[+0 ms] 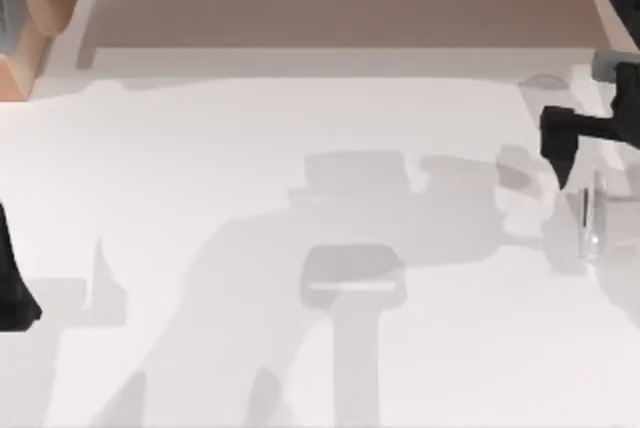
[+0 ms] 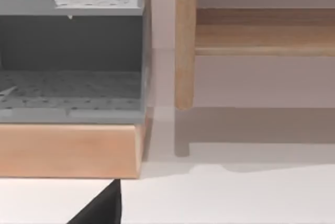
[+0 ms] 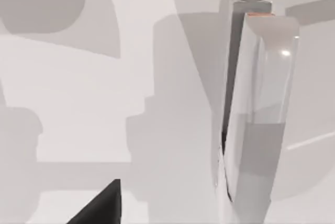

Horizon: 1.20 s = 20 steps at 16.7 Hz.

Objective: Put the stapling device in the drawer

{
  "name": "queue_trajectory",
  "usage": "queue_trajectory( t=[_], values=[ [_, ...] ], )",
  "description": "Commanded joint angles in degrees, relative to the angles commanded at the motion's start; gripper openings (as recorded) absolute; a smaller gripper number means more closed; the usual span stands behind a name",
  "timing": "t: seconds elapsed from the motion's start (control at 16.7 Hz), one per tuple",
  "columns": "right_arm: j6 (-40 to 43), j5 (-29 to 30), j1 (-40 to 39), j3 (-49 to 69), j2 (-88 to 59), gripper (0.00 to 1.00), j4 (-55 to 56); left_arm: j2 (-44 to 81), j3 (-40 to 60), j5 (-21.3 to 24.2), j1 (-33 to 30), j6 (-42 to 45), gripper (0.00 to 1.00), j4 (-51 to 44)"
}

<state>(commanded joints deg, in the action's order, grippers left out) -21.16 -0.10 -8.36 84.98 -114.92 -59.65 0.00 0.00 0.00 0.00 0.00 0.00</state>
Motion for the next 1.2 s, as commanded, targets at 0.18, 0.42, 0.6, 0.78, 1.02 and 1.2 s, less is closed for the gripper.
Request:
queue_trajectory(
  t=[0.18, 0.42, 0.6, 0.78, 1.02, 1.2],
  values=[
    [-0.11, 0.00, -0.04, 0.48, -0.55, 1.00, -0.26, 0.00, 0.00, 0.00, 0.00, 0.00, 1.00, 0.00],
    [0.00, 0.00, 0.22, 0.12, -0.47, 1.00, 0.08, 0.00, 0.00, 0.00, 0.00, 0.00, 1.00, 0.00],
    [-0.05, 0.01, 0.05, -2.36, -2.10, 1.00, 4.22, 0.00, 0.00, 0.00, 0.00, 0.00, 1.00, 0.00],
    [-0.21, 0.03, -0.10, -5.25, -4.15, 1.00, 9.28, 0.00, 0.00, 0.00, 0.00, 0.00, 1.00, 0.00],
    [-0.25, 0.03, -0.12, -5.63, -4.54, 1.00, 9.84, 0.00, 0.00, 0.00, 0.00, 0.00, 1.00, 0.00],
    [-0.25, 0.03, -0.12, -5.63, -4.54, 0.77, 9.84, 0.00, 0.00, 0.00, 0.00, 0.00, 1.00, 0.00]
  ],
)
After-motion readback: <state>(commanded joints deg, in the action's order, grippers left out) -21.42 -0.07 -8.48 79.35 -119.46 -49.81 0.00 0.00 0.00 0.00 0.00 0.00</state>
